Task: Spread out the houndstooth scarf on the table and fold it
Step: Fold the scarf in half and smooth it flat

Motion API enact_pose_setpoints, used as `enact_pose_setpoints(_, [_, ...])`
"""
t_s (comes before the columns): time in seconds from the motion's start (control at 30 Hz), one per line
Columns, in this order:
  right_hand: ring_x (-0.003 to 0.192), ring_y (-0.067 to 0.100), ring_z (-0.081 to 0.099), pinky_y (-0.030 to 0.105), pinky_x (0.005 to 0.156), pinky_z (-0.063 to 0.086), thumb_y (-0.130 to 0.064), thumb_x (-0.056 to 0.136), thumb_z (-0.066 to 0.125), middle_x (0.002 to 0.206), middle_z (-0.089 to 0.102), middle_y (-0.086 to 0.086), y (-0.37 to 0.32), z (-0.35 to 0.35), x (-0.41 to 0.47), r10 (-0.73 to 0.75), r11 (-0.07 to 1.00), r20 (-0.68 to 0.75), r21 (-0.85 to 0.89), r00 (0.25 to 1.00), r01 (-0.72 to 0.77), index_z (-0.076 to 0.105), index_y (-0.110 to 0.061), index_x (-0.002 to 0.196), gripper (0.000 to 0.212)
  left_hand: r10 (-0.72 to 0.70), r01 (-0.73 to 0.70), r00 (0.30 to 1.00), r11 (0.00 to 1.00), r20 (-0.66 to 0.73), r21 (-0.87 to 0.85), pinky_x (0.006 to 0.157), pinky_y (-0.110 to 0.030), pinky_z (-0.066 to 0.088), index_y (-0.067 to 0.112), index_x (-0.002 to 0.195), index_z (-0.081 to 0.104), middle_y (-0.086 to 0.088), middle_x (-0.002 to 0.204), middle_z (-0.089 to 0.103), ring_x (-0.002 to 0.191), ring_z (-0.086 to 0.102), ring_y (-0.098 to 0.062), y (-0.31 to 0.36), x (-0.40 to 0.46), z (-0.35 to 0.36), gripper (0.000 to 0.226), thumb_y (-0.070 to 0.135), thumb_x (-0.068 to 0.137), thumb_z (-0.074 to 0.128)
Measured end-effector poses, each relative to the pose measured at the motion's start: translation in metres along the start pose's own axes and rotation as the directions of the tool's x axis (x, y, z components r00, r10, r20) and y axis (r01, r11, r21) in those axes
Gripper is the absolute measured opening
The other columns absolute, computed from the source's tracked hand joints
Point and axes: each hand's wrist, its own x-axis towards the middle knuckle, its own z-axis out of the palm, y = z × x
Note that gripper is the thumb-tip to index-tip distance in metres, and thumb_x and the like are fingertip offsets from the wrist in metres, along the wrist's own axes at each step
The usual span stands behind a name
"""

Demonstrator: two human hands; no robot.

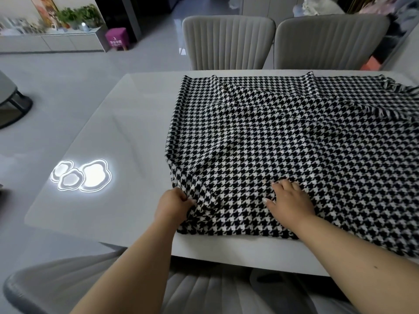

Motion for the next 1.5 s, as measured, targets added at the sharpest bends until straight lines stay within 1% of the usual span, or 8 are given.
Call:
enact_pose_setpoints(0.13, [0.129, 0.022, 0.035, 0.038, 0.105, 0.037, -0.05, 0.094, 0.039, 0.141, 0.037, 0.002, 0.0, 0.0, -0.001, -0.002, 1.0, -0.002, -0.005, 1.0, 0.002, 0.033, -0.019, 0.142, 0.057, -0.028, 0.067, 0.994, 0.913, 0.102, -0.403, 0.059, -0.03, 0.053, 0.002, 0.073, 0.058, -0.008, 0.062, 0.058, 0.057, 0.053, -0.02, -0.018, 0.001, -0.034, 0.02, 0.011, 0.081, 0.075])
enact_pose_setpoints(0.37, [0.128, 0.023, 0.036, 0.038, 0.102, 0.038, -0.05, 0.094, 0.037, 0.141, 0.037, 0.002, -0.001, -0.003, 0.0, 0.001, 1.0, 0.012, -0.012, 1.0, -0.001, 0.035, -0.019, 0.141, 0.056, -0.537, 0.486, 0.838, 0.655, 0.097, -0.579, 0.034, -0.024, 0.051, -0.003, 0.078, 0.052, -0.016, 0.066, 0.049, 0.049, 0.053, -0.025, -0.087, -0.004, -0.096, 0.018, 0.005, 0.09, 0.063])
enact_pose_setpoints(0.5, [0.128, 0.023, 0.037, 0.037, 0.102, 0.039, -0.049, 0.094, 0.037, 0.14, 0.038, 0.003, -0.003, -0.006, -0.001, 0.004, 1.0, 0.013, -0.02, 1.0, -0.004, 0.036, -0.018, 0.14, 0.055, -0.457, 0.47, 0.872, 0.679, 0.176, -0.565, 0.061, -0.032, 0.052, 0.001, 0.091, 0.057, -0.014, 0.075, 0.057, 0.066, 0.056, -0.027, -0.066, -0.001, -0.079, 0.039, 0.039, 0.088, 0.065])
enact_pose_setpoints(0.63, [0.128, 0.024, 0.036, 0.038, 0.102, 0.039, -0.049, 0.094, 0.038, 0.14, 0.038, 0.003, -0.003, -0.006, -0.001, 0.004, 1.0, 0.017, -0.017, 1.0, -0.003, 0.036, -0.018, 0.14, 0.056, -0.348, 0.38, 0.924, 0.801, 0.156, -0.462, 0.062, -0.032, 0.05, 0.003, 0.081, 0.056, -0.013, 0.073, 0.054, 0.065, 0.053, -0.025, -0.037, 0.0, -0.056, 0.023, 0.018, 0.082, 0.074])
enact_pose_setpoints(0.97, [0.132, 0.025, 0.032, 0.039, 0.103, 0.038, -0.054, 0.093, 0.038, 0.143, 0.035, 0.004, -0.007, -0.007, 0.001, 0.02, 0.999, 0.047, -0.028, 0.999, -0.019, 0.032, -0.016, 0.143, 0.063, -0.291, 0.34, 0.938, 0.676, 0.188, -0.653, 0.051, -0.025, 0.047, 0.002, 0.082, 0.056, -0.016, 0.076, 0.06, 0.06, 0.057, -0.023, -0.043, 0.006, -0.093, 0.021, -0.005, 0.074, 0.075])
enact_pose_setpoints(1.1, [0.134, 0.025, 0.031, 0.041, 0.103, 0.04, -0.055, 0.092, 0.038, 0.145, 0.033, 0.004, -0.007, -0.008, 0.002, 0.043, 0.999, 0.066, -0.025, 0.997, -0.041, 0.03, -0.017, 0.145, 0.066, -0.315, 0.404, 0.905, 0.431, 0.286, -0.807, 0.034, -0.01, 0.038, 0.005, 0.086, 0.057, -0.006, 0.072, 0.053, 0.035, 0.048, -0.004, -0.053, 0.003, -0.094, 0.018, 0.02, 0.087, 0.068])
enact_pose_setpoints(1.3, [0.136, 0.026, 0.028, 0.043, 0.105, 0.04, -0.058, 0.092, 0.037, 0.147, 0.031, 0.004, -0.01, -0.007, 0.002, 0.063, 0.998, 0.071, -0.021, 0.995, -0.062, 0.028, -0.018, 0.147, 0.069, -0.435, 0.47, 0.883, 0.828, 0.179, -0.307, 0.054, -0.028, 0.037, 0.005, 0.076, 0.05, -0.007, 0.059, 0.046, 0.05, 0.04, -0.019, -0.048, -0.004, -0.058, 0.046, 0.04, 0.072, 0.081])
enact_pose_setpoints(1.5, [0.14, 0.026, 0.023, 0.042, 0.11, 0.033, -0.058, 0.092, 0.034, 0.153, 0.024, 0.004, -0.006, -0.004, -0.002, 0.041, 0.999, 0.08, -0.013, 0.996, -0.04, 0.02, -0.017, 0.15, 0.072, -0.449, 0.43, 0.894, 0.856, 0.0, -0.286, 0.074, -0.043, 0.056, 0.001, 0.073, 0.052, -0.016, 0.07, 0.054, 0.067, 0.054, -0.029, -0.059, -0.004, -0.058, 0.033, 0.02, 0.074, 0.079])
